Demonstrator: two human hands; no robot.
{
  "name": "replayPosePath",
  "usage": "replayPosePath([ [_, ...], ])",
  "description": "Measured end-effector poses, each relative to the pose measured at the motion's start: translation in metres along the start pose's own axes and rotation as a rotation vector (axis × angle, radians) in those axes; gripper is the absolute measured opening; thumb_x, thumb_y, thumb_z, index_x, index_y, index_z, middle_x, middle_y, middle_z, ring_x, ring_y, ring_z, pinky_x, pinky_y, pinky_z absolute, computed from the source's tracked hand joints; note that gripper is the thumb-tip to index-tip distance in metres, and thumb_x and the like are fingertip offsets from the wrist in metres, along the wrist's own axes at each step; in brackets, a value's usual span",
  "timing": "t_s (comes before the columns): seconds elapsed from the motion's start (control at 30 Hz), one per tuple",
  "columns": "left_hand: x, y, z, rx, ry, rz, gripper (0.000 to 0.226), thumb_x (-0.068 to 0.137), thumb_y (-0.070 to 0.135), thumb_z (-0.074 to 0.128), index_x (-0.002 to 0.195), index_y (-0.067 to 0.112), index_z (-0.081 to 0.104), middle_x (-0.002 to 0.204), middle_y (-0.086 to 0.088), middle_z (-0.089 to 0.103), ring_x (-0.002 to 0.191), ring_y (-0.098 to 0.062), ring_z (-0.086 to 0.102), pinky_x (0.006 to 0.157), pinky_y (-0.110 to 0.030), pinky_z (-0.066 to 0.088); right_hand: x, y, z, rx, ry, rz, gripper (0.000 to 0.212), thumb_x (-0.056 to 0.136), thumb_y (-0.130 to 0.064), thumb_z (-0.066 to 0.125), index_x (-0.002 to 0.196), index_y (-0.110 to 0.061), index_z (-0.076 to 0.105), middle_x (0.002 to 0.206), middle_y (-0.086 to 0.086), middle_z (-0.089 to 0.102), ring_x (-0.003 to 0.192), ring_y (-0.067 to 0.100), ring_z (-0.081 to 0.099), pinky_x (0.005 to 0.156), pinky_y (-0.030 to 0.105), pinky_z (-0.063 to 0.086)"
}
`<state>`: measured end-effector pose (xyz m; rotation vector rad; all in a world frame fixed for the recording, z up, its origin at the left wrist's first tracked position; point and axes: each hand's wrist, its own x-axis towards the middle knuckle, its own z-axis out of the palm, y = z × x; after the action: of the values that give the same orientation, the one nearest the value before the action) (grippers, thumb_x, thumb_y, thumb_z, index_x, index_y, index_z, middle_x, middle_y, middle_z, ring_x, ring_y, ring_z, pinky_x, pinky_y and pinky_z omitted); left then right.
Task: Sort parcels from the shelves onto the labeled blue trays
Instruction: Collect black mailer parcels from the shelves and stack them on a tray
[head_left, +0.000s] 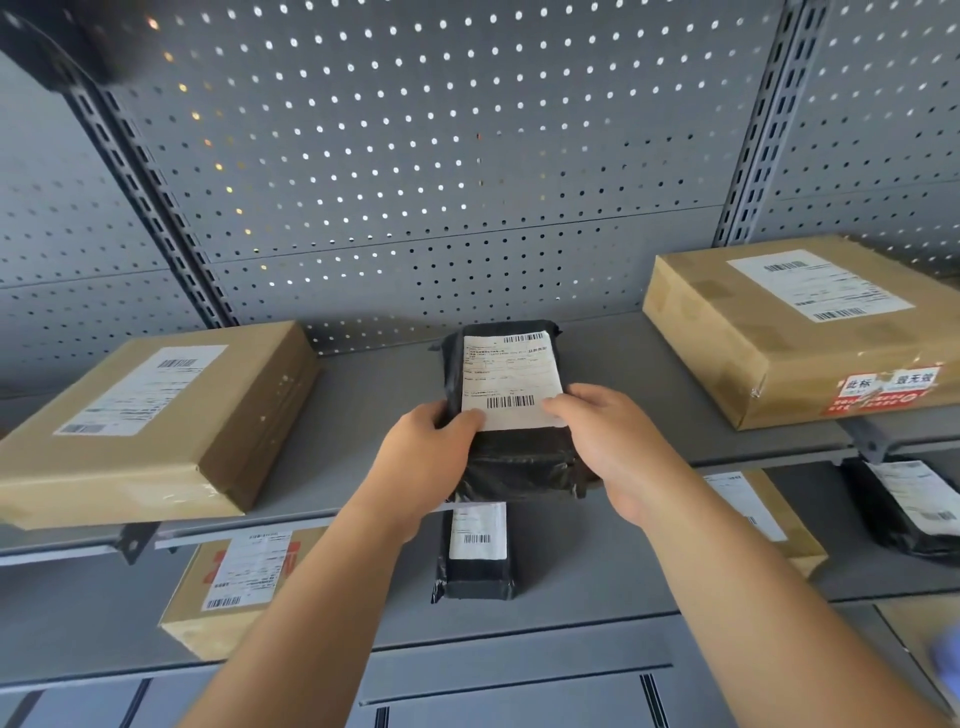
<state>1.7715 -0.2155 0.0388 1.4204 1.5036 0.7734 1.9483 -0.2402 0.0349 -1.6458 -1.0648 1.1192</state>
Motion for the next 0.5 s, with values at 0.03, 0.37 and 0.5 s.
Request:
replayPosePath([
  [0.03, -0.001, 0.000, 0.001, -0.018, 0.014, 0.001, 0.028, 0.102, 0.036, 0.053, 0.122, 0.024, 0.069, 0.109, 0.011, 0.074, 0.096, -0.014, 0.072, 0.077, -0.026, 0.058, 0.000, 0.000, -0.001, 0.010, -0.010, -0.006, 0.023, 0.096, -0.028, 0.054, 0.104, -0.024, 0.075, 0.108, -0.018, 0.074, 0.105, 0.010, 0.065, 0.077, 0.027, 0.046],
  [0.37, -0.025, 0.004, 0.000, -0.291, 0.142, -0.027, 0.014, 0.098, 0.026, 0.061, 0.105, 0.025, 0.073, 0.100, 0.009, 0.079, 0.094, -0.018, 0.076, 0.084, -0.039, 0.063, -0.007, -0.004, -0.005, 0.126, -0.081, -0.130, 0.028, 0.091, -0.019, 0.055, 0.103, -0.033, 0.077, 0.100, -0.014, 0.078, 0.103, 0.018, 0.071, 0.085, 0.038, 0.055],
  [0.5, -0.041, 0.002, -0.004, -0.380, 0.185, -0.021, 0.015, 0.099, 0.022, 0.061, 0.108, 0.022, 0.073, 0.104, 0.005, 0.079, 0.096, -0.020, 0.076, 0.079, -0.038, 0.063, -0.013, -0.005, -0.004, 0.192, -0.186, -0.149, 0.029, 0.097, -0.012, 0.055, 0.103, -0.030, 0.077, 0.099, -0.014, 0.079, 0.097, 0.012, 0.074, 0.076, 0.032, 0.056],
])
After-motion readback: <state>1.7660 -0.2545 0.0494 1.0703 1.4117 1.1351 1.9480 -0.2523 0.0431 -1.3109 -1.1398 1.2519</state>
